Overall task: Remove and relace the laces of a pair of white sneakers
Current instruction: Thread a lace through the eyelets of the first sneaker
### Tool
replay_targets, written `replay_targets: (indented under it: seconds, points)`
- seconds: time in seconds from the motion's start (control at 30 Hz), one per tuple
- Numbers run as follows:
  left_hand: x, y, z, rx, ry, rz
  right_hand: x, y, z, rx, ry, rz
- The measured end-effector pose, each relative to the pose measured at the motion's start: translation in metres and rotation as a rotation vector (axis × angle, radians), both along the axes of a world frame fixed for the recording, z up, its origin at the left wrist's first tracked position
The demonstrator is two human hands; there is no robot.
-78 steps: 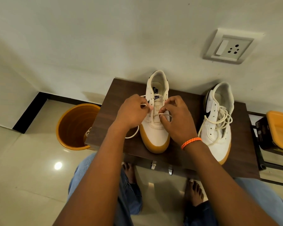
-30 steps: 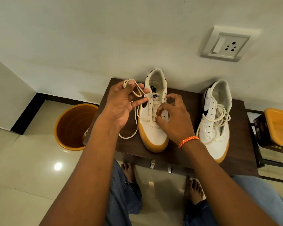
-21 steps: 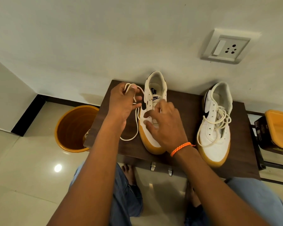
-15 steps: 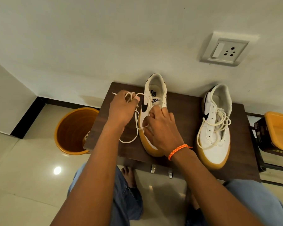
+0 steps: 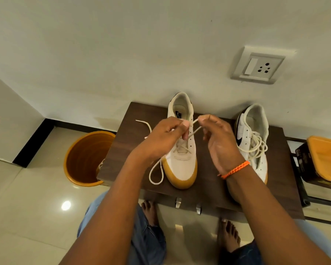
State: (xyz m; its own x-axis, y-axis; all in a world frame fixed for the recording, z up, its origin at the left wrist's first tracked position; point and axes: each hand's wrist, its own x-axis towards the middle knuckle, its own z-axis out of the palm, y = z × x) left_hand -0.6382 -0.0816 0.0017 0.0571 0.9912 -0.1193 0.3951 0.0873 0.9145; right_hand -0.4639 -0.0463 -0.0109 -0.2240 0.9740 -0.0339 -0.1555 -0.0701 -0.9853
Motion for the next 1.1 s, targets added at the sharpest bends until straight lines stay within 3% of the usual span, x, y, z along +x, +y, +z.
replay_targets:
  seconds: [0.13,0.2,0.4,0.53,0.63,0.7,0.8,0.87,0.97,1.03,1.1]
  points:
    - [-0.001,-0.003,0.012,-0.032,-0.332,0.099,0.024,0.009,0.005,-0.245,0.456,-0.053]
    - [-0.008,-0.001,0.011,0.012,-0.515,0.174,0.033,0.011,0.007,-0.321,0.592,-0.040]
    - [-0.024,0.000,0.006,0.053,-0.895,0.367,0.053,0.015,0.002,-0.433,0.872,-0.263]
    - [-0.029,0.002,0.008,0.058,-1.171,0.495,0.060,0.022,-0.008,-0.485,0.859,-0.434]
    - [-0.033,0.003,0.006,0.113,-1.403,0.521,0.057,0.026,-0.015,-0.561,0.612,-0.450]
    - [-0.036,0.004,0.003,0.173,-1.531,0.476,0.050,0.025,-0.018,-0.591,0.262,-0.388]
    - [-0.043,0.004,-0.001,0.207,-1.624,0.390,0.041,0.016,-0.014,-0.339,-0.424,-0.099]
    - [-0.048,0.004,-0.002,0.217,-1.601,0.375,0.038,0.009,-0.009,-0.286,-0.545,0.193]
    - [-0.050,0.003,0.001,0.191,-1.310,0.367,0.039,0.001,-0.010,-0.158,-0.857,0.418]
    - [-0.039,0.001,0.005,0.121,-0.895,0.363,0.039,0.001,-0.013,-0.019,-1.124,0.379]
    - [-0.023,0.001,0.003,0.059,-0.435,0.315,0.039,0.002,-0.017,-0.021,-1.173,0.342]
